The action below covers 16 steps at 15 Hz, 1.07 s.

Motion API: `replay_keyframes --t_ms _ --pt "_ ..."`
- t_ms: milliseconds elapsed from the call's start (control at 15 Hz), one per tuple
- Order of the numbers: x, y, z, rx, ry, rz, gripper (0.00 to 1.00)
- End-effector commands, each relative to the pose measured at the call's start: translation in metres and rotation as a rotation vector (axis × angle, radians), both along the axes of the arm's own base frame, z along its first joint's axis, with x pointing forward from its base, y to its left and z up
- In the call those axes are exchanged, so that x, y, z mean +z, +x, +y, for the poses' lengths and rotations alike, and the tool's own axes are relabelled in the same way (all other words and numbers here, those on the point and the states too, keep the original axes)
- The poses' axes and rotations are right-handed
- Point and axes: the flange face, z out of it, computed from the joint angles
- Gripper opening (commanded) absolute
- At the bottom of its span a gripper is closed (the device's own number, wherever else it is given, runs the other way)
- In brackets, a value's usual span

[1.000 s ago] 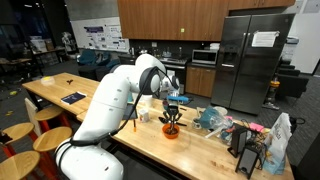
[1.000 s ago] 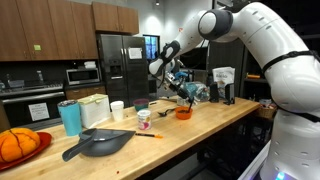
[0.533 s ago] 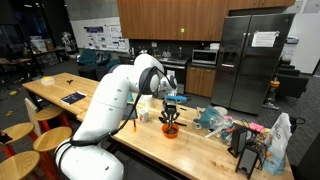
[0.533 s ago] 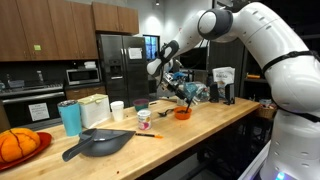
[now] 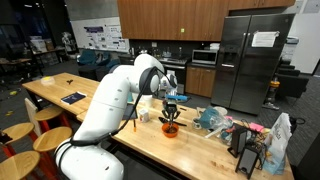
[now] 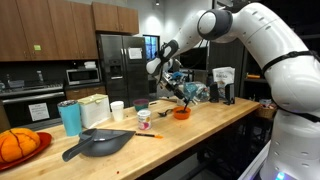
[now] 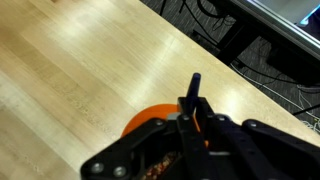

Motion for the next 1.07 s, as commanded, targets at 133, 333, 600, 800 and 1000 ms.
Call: replay_keyframes --t_ms 133,333,600,800,1000 --pt "0.008 0.019 -0.006 0.028 0.036 -0.047 0.03" --pt "0.014 0.025 -0.012 0.035 0.045 -0.064 0.03" --pt "0.013 0.028 -0.035 0.011 0.036 -0.078 0.03" --pt "0.014 0.025 -0.056 -0.02 0.026 -0.078 0.03" --pt "0.02 0.019 -0.079 -0.055 0.009 -0.08 0.03"
